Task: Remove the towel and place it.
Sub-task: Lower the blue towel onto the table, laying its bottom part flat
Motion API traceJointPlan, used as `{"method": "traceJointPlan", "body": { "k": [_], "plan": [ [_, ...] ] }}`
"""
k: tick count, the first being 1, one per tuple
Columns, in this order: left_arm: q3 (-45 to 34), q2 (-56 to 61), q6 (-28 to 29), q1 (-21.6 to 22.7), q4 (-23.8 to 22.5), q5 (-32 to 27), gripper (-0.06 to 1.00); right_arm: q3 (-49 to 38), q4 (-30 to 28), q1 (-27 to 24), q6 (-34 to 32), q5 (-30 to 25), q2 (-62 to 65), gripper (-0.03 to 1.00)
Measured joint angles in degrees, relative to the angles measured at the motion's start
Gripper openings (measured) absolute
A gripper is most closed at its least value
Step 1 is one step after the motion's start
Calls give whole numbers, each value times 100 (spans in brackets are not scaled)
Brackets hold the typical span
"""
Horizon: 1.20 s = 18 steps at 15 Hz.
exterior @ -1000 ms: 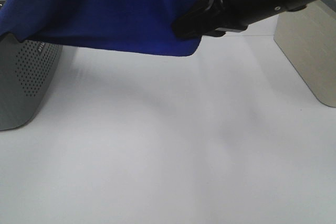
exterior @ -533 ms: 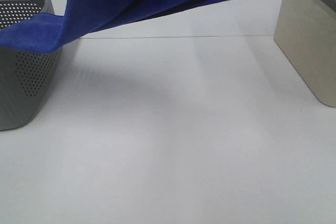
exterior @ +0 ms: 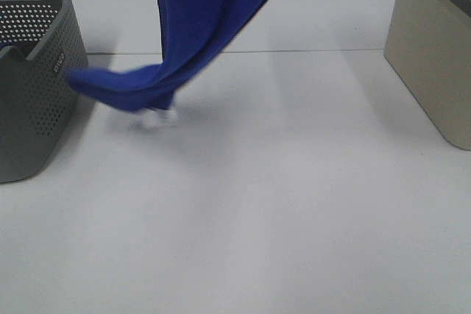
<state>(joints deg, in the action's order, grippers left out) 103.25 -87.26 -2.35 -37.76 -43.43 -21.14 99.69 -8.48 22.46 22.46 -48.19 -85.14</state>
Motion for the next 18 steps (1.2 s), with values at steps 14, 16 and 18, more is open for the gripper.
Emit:
{"method": "traceJointPlan", "body": {
  "k": [14,16,18],
  "plan": [
    [0,-1134,699,1249,-590,2114,0,74,-2217,-138,-819,3054,-882,2],
    [143,-1473,779,1610,-590,2842,0,401,-2510,-275,-1203,3621,-1295,2],
    [716,-1994,779,1954,-596,3438,0,911,-2561,-361,-1283,3971,-1839,2]
  ]
}}
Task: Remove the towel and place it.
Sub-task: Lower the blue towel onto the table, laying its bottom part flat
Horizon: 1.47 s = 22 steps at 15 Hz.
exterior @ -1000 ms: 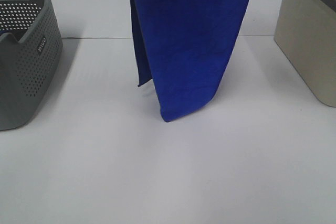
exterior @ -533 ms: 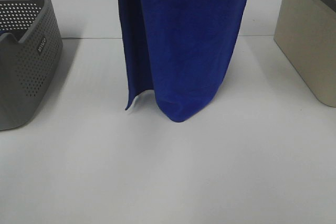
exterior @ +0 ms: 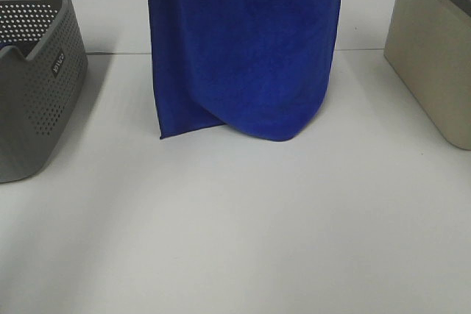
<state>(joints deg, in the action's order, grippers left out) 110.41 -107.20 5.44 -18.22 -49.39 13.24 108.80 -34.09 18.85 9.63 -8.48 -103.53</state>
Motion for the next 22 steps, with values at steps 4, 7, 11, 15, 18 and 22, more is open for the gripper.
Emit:
{"method": "traceJointPlan", "body": {
  "k": [4,7,11,15,18,22],
  "plan": [
    [1713,-1278,17,355,80,344,0,1100,-11,-34,-120,292,-991,2],
    [2807,-2091,17,361,97,413,0,1656,52,-126,-218,493,-1438,2],
    [3002,-2194,17,395,103,470,0,1684,138,-367,-332,1031,-1455,2],
    [3014,-2194,17,395,103,470,0,1707,201,-367,-521,1060,-1455,2],
    [3014,-2194,17,395,103,435,0,1707,201,-367,-659,945,-1455,2],
    [3014,-2194,430,395,97,120,0,1707,212,-367,-1020,630,-1455,2]
  ]
}}
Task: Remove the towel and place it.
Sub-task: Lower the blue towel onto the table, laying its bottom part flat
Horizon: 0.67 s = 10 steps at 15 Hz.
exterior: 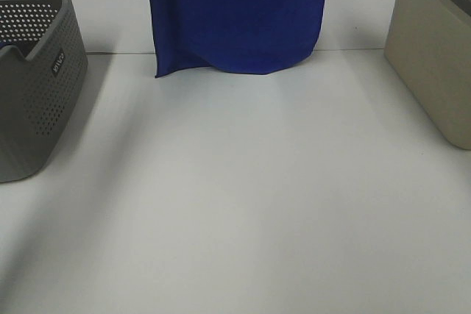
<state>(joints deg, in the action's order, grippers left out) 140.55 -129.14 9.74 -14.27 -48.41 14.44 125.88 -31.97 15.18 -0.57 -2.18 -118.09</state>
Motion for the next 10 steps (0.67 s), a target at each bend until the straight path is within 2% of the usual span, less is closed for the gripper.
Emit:
{"method": "traceJointPlan", "body": {
  "k": [1,3,5,6,7,8,10],
  "plan": [
    [0,0,109,0,-6,-109,0,0,6,0,-46,-109,0,2],
    [0,0,579,-86,-17,-773,0,0,218,6,-160,-653,11,2],
    [0,0,871,-384,40,-1891,0,0,785,34,-166,-1484,115,2],
    [0,17,699,-716,544,-3231,0,0,1495,40,0,-2378,258,2],
    [0,40,355,-859,974,-3862,0,0,1908,40,229,-2859,315,2],
    [0,63,126,-911,1215,-4194,0,0,2114,40,367,-3111,350,2],
    [0,218,-659,-1003,2200,-5243,0,0,2676,34,670,-3976,470,2]
  ]
}}
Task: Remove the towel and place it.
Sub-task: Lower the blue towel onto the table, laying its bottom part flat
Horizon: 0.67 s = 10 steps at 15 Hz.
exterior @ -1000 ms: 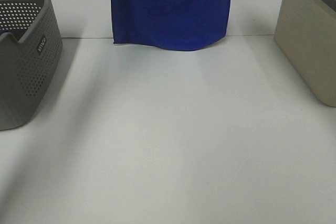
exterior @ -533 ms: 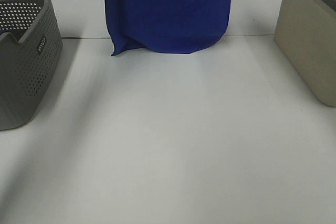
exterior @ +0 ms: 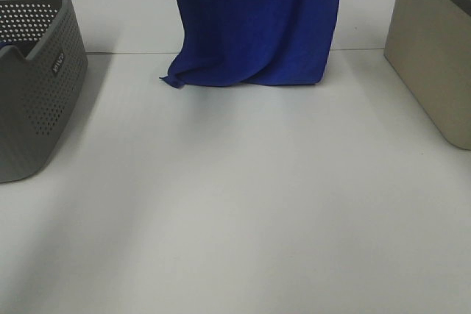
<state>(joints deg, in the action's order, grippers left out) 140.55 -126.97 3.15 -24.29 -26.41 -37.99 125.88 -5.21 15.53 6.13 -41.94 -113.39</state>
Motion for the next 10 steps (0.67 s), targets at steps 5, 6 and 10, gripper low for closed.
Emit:
{"method": "traceJointPlan", "body": {
  "k": [5,6,10],
  "plan": [
    [0,751,-688,0,1392,-1977,0,0,579,0,97,-1415,430,2],
    [0,1215,-722,0,1621,-2567,0,0,1066,0,103,-1650,739,2],
    [-74,1816,-745,-6,2086,-3128,0,6,1679,0,120,-2527,1031,2]
  ]
}}
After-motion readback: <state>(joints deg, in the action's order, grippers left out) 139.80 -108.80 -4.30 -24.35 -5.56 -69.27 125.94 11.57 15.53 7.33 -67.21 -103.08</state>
